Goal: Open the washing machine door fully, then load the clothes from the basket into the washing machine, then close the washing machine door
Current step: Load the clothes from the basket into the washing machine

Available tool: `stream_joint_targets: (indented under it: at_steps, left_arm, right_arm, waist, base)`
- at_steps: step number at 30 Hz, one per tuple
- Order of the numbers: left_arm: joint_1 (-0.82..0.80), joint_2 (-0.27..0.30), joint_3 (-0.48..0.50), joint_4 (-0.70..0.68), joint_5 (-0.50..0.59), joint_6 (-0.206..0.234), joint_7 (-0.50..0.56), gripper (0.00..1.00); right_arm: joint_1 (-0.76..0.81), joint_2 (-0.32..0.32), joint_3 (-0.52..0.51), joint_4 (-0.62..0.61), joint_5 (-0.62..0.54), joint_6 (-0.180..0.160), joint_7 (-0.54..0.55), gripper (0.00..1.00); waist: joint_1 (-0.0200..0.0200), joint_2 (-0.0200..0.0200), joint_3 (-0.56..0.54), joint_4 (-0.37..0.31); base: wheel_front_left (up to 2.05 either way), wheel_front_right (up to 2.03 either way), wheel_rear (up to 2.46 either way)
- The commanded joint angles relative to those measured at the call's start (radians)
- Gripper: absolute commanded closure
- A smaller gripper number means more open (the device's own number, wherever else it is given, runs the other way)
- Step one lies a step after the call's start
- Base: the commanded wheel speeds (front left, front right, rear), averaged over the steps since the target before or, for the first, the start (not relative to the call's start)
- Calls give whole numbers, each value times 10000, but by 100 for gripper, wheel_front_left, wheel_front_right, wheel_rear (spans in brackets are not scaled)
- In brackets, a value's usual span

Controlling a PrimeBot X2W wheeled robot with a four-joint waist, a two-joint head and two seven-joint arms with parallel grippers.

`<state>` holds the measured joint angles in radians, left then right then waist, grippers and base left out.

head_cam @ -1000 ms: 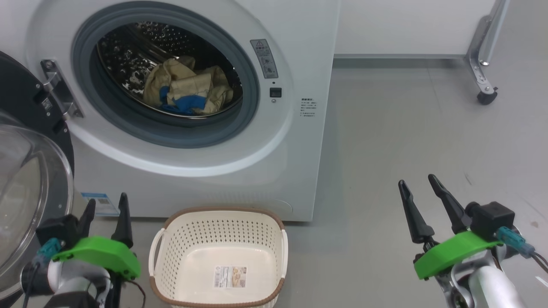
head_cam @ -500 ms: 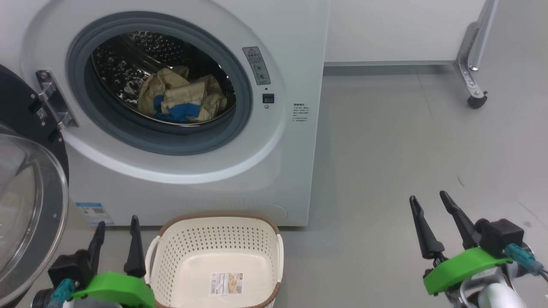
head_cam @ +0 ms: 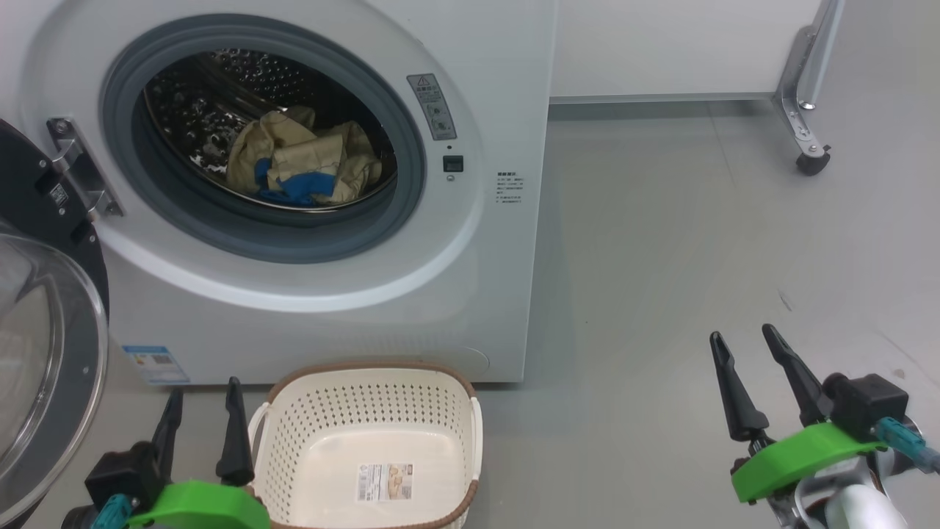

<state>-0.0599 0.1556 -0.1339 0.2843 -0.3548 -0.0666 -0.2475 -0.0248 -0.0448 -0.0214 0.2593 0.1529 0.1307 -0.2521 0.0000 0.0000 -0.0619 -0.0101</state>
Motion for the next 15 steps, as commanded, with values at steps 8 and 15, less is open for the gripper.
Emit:
stream_joint_targets:
  at_steps: [8, 15]
  left_arm:
    - [-415, -240, 848, 5, 389, -312, -143, 0]
    - [-436, -446, 1068, 173, 483, -477, -143, 0]
  right_arm:
    - [-395, -54, 219, -331, 89, 0, -97, 0]
    - [-432, -54, 242, -336, 61, 0, -97, 0]
  waist:
    - [0, 0, 12, -16]
    - [0, 0, 8, -31]
  base:
    - [0, 0, 0]
    - [0, 0, 0]
